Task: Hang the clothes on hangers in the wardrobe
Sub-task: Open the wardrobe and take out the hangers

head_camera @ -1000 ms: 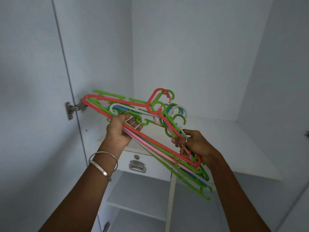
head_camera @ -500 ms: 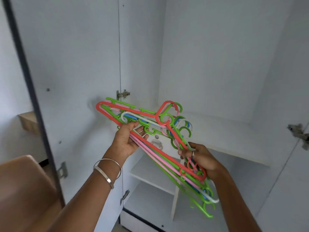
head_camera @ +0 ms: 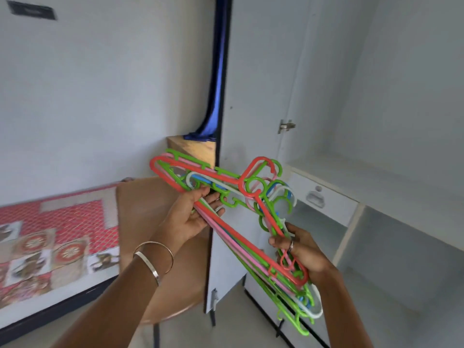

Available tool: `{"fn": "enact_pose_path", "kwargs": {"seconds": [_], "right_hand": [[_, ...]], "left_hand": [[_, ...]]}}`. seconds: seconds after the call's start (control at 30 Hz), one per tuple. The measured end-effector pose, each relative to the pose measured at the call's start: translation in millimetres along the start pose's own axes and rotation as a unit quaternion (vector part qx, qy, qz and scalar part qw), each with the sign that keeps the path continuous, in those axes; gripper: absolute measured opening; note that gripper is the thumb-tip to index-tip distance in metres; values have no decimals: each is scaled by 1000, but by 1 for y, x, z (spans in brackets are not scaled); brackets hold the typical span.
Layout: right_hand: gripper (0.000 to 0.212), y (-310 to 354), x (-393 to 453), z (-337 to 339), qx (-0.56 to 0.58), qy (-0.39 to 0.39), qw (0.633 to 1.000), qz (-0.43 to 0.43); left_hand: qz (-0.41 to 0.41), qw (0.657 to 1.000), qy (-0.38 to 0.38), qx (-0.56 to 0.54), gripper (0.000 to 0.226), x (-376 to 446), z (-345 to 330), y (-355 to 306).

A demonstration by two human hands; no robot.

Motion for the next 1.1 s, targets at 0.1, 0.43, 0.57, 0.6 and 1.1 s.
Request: {"fn": "enact_pose_path", "kwargs": {"seconds": [0.1, 0.43, 0.57, 0.6, 1.1], "right_hand": [[52, 2, -2, -46, -19, 40, 999, -9], [26, -3, -25, -293, -68, 250, 966, -1], [38, -22, -32, -407, -81, 311, 947, -22], [39, -30, -33, -445, -83, 317, 945, -19], [30, -67, -41, -776, -138, 428, 893, -31]], "left_hand": [[-19, 999, -35, -16, 16, -12, 46, -26], [-62, 957, -259, -116, 7, -26, 275, -123], [-58, 929, -341, -135, 14, -22, 373, -166], [-60, 921, -354, -153, 16, -19, 403, -185], [-71, 860, -447, -235, 31, 43, 669, -331]]}}
Point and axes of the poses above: each hand's wrist, its own x-axis towards the middle knuckle, its own z-axis out of the back of the hand, y = z × x, the point moved 2 cm from there along x, towards the middle knuckle, and after that the axes turned 15 degrees about -y, right-handed, at the moved point
